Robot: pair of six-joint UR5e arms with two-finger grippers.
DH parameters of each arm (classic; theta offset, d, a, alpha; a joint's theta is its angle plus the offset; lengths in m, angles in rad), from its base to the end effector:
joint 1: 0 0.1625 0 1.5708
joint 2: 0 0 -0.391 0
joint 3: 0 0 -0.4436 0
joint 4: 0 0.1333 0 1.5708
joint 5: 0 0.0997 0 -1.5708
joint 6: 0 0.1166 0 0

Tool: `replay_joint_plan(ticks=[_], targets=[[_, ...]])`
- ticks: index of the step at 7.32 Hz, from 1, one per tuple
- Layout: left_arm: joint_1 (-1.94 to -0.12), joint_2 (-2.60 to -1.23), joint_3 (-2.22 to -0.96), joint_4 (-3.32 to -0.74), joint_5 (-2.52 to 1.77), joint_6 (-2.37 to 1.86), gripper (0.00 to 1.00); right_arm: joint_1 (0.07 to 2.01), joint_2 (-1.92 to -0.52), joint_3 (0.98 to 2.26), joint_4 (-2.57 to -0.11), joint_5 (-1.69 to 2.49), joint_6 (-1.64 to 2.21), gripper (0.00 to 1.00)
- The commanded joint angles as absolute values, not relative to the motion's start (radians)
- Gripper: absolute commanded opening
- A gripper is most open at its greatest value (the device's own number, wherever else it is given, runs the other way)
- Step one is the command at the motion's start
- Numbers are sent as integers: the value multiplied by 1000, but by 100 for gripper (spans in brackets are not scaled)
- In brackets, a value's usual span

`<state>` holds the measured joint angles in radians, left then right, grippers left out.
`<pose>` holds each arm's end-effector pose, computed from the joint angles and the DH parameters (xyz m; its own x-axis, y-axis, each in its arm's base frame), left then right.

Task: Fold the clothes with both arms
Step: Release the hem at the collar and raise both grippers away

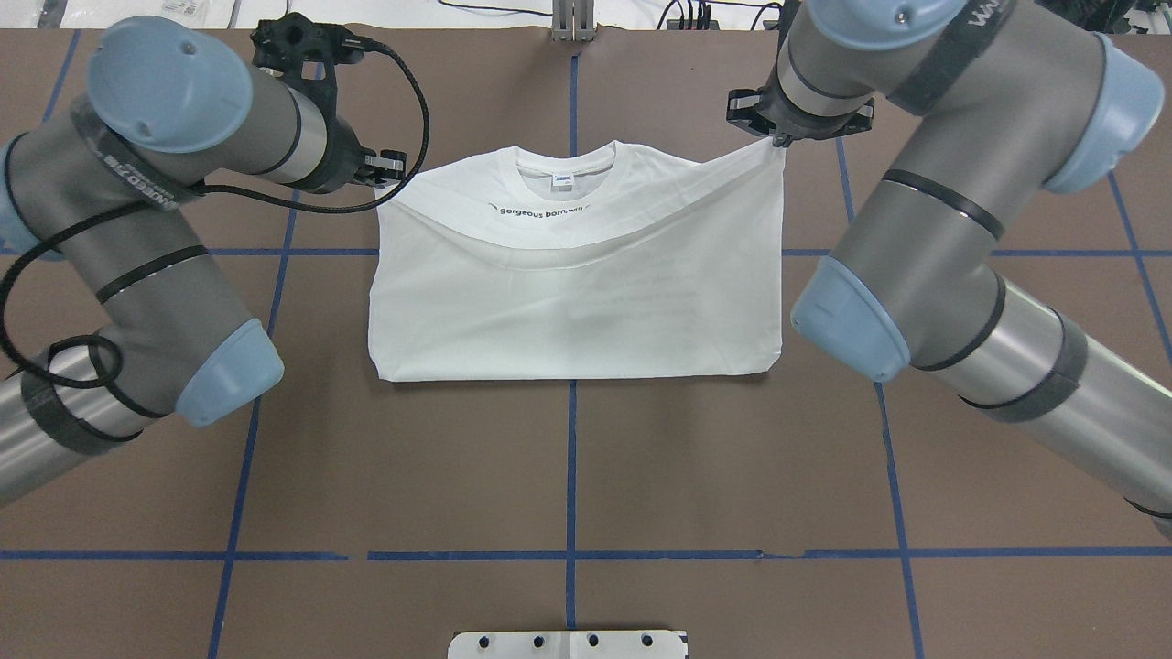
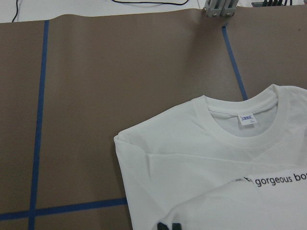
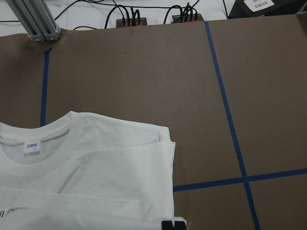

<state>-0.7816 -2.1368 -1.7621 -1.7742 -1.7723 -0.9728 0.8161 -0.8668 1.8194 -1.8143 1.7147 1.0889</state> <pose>0.4072 -0.5590 0.1715 0.6591 0.1230 -0.7419 0.2452 0.8975 0.3667 -0.3679 -0.5614 0.1217 0.7652 0.1442 0.6274 -0.3412 0.9173 0.2053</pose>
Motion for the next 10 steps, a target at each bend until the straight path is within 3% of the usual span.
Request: replay_joint_plan(ticks=[1,5,10], targets=[[-793,-2184,-1556,-1928,-1752,-973,0,819,-844,1601,-1624,1707,1091,0],[-784,-2253,-1251,-2147,-1735,-971,0,767,-847,1453,-1531,1660,1089,0],[-761,-2247,-1252,-2157,-1713,-971,0,750,-870,1456,-1513,1649,1081,0]])
